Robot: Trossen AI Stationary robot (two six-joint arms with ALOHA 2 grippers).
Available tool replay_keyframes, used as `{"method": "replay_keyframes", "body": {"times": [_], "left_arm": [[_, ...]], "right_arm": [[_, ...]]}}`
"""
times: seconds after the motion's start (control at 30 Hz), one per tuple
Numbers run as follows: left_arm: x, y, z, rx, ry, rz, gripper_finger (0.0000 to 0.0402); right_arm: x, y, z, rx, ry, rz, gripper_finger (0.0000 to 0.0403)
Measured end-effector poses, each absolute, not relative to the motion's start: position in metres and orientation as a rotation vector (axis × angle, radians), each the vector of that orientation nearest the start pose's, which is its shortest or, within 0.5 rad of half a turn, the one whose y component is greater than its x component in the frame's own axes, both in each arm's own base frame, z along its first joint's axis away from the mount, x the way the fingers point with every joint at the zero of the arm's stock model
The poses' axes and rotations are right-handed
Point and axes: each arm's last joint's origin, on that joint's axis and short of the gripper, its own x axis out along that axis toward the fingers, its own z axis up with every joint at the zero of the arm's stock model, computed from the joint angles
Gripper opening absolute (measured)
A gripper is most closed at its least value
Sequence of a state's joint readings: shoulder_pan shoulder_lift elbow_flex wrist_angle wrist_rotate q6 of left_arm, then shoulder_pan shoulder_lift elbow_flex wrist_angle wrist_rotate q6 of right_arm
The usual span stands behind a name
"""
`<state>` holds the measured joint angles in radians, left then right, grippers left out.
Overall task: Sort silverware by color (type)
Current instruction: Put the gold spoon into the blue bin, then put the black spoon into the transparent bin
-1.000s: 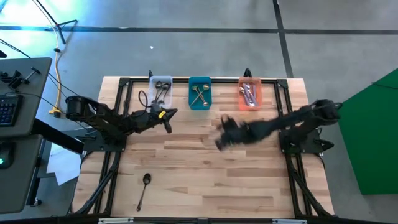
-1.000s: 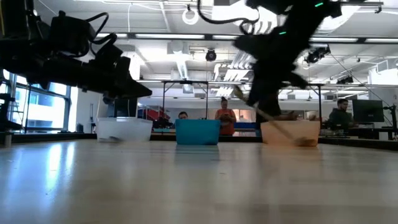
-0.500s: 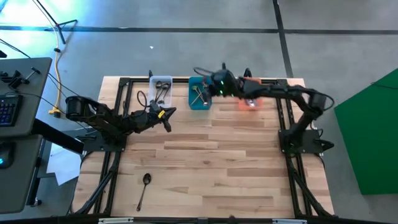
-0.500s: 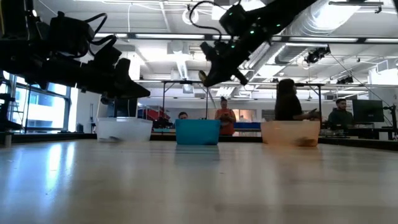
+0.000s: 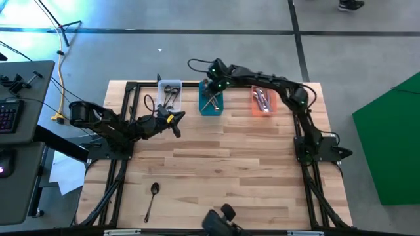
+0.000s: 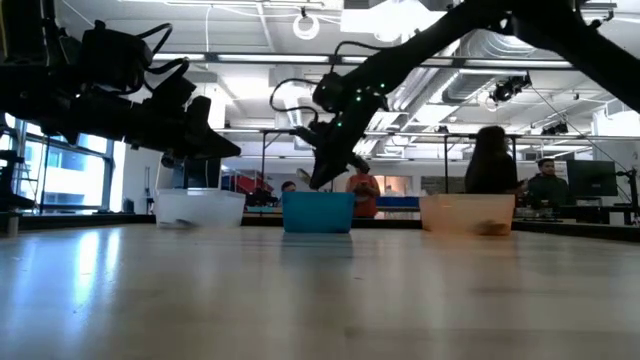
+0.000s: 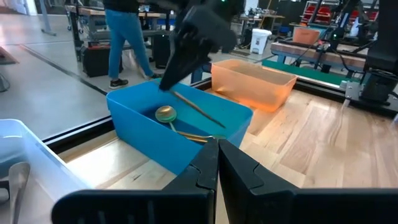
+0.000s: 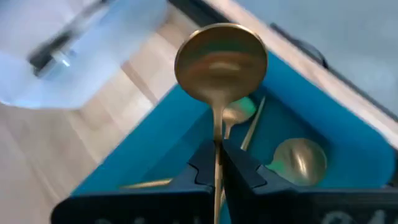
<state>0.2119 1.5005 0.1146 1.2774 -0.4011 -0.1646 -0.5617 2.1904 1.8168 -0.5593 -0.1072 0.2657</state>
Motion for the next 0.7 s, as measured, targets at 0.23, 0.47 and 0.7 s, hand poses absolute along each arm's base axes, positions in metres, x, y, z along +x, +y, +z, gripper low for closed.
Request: {"method": "replay_keyframes", "body": {"times": [0.23,0.47,0.7], "left_arm": [[0.192,0.053,0.127,-0.146,0.060,0.620,0.0003],[0.193,0.053,0.127,-0.144,0.061,0.619,0.0003],[0.193,0.053,0.127,-0.148,0.060,0.618,0.0003]], "right_arm": [[0.420,-0.259,0.185,0.580,0.931,-0.513,0.0000],[0.420,-0.259,0.176,0.575,0.969,-0.507,0.0037],[0.418,-0.258,0.196,0.488,0.949,-0.483,0.0102]]}}
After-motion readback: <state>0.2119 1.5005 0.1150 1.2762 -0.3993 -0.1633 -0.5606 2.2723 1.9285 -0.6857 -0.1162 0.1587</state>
